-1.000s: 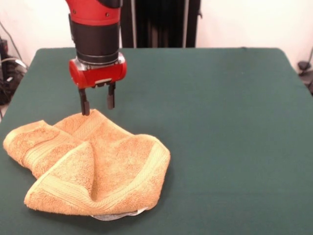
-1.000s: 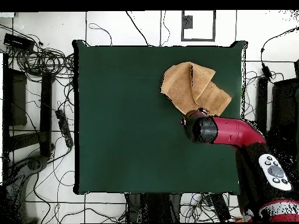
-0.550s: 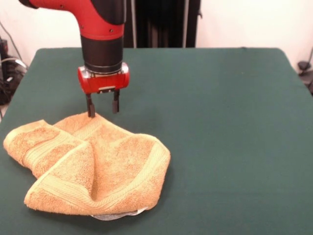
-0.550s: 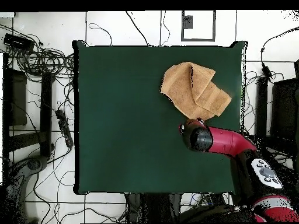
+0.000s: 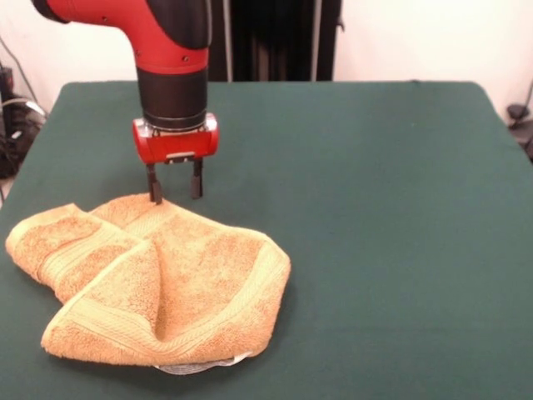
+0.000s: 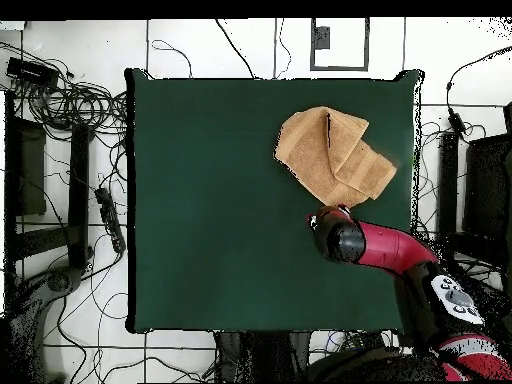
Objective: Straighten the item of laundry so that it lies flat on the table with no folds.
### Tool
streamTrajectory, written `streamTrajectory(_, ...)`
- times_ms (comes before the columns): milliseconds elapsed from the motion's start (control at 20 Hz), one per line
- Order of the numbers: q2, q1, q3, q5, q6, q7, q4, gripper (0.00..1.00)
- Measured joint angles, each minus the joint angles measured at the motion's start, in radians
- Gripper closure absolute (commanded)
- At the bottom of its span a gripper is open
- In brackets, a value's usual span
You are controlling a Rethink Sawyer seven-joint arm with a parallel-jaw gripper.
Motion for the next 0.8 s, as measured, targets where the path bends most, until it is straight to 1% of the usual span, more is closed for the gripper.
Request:
streamTrajectory(600,0.001,0.004,-0.005,0.014,0.000,0.000,0.000,0.00)
streamTrajectory(800,-0.005,0.032,-0.032,0.029,-0.001,0.000,0.000,0.00)
